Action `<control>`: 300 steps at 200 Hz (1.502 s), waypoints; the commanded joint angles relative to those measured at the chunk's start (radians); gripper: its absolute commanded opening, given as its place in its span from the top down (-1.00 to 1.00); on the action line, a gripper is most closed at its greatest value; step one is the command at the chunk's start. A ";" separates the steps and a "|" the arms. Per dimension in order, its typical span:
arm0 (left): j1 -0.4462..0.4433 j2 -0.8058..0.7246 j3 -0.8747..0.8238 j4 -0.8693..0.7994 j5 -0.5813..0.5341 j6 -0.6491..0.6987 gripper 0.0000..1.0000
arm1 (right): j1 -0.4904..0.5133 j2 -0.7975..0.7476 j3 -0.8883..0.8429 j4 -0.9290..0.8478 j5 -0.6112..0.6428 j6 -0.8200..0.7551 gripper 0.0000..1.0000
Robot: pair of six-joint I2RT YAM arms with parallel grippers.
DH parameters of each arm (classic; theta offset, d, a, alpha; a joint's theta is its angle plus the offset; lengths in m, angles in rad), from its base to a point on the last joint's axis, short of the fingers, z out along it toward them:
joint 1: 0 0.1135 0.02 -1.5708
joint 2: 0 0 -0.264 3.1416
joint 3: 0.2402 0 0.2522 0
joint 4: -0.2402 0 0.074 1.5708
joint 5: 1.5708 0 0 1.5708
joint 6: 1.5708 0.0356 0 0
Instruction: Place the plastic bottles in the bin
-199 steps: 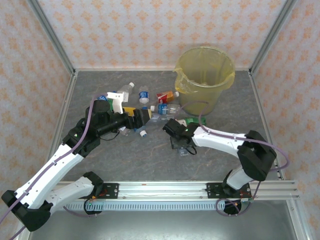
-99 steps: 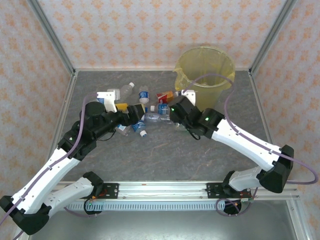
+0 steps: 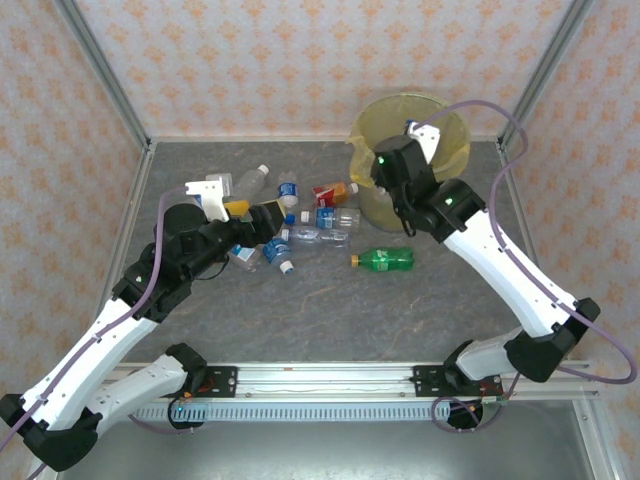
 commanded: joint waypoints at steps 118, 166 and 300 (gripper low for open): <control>-0.006 0.032 0.051 0.028 0.024 0.037 -0.98 | -0.340 0.313 0.331 0.048 -0.182 -0.082 -0.10; -0.006 0.037 0.048 0.022 0.054 0.040 -0.98 | -0.346 0.357 0.339 0.039 -0.190 -0.079 -0.34; -0.006 0.134 0.051 0.033 0.237 0.074 -0.98 | -0.346 -0.067 -0.030 0.040 -0.233 0.105 -0.99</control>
